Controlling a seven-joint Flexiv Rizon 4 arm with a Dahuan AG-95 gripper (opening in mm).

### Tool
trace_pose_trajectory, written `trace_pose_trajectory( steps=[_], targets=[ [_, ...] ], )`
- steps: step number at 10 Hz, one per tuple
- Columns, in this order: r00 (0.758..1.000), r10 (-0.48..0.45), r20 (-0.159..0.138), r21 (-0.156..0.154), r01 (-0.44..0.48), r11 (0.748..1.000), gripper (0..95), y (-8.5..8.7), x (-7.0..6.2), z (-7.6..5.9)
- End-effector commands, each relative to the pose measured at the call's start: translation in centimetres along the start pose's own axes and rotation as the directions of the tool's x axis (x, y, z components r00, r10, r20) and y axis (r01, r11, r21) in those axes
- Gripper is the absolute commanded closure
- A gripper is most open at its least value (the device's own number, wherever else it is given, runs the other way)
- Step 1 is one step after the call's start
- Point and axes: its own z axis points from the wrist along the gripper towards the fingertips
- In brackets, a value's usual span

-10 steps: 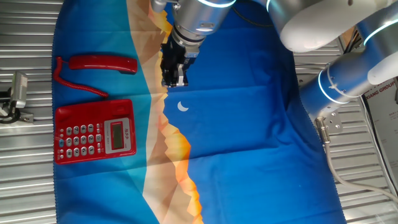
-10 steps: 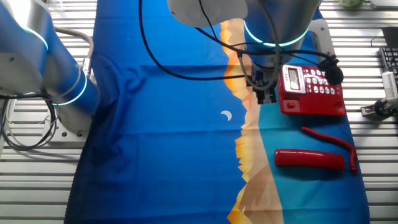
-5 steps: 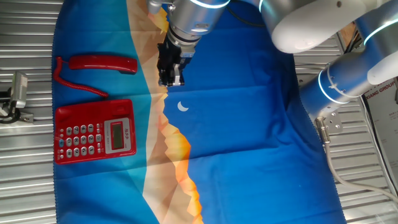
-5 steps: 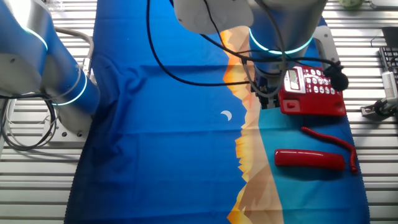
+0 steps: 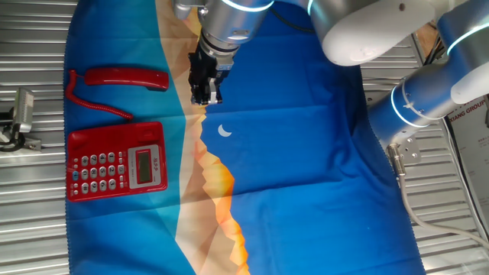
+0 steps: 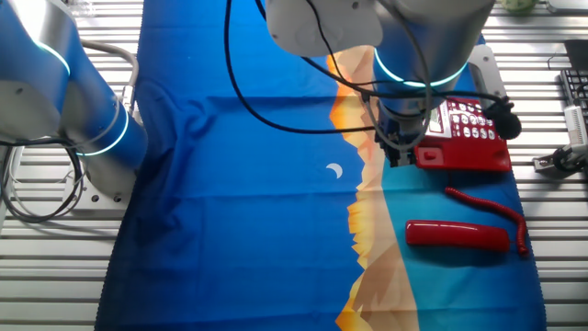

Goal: Place the handset of the telephone on the corresponding phone cradle

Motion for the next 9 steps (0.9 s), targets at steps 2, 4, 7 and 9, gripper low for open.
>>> trace_pose_trajectory(
  steps=[2, 4, 7, 9],
  targets=[
    [1.000, -0.013, -0.003, 0.003, 0.013, 1.000, 95.0, -0.4, 0.0, -0.1],
    [1.000, -0.006, -0.004, 0.002, 0.006, 1.000, 95.0, -0.5, 0.0, 0.0],
    [0.998, 0.069, -0.004, -0.004, -0.069, 0.998, 95.0, -1.2, -0.1, 0.5],
    [0.994, 0.107, -0.004, -0.001, -0.107, 0.994, 95.0, -1.6, 0.0, 0.8]
  ],
)
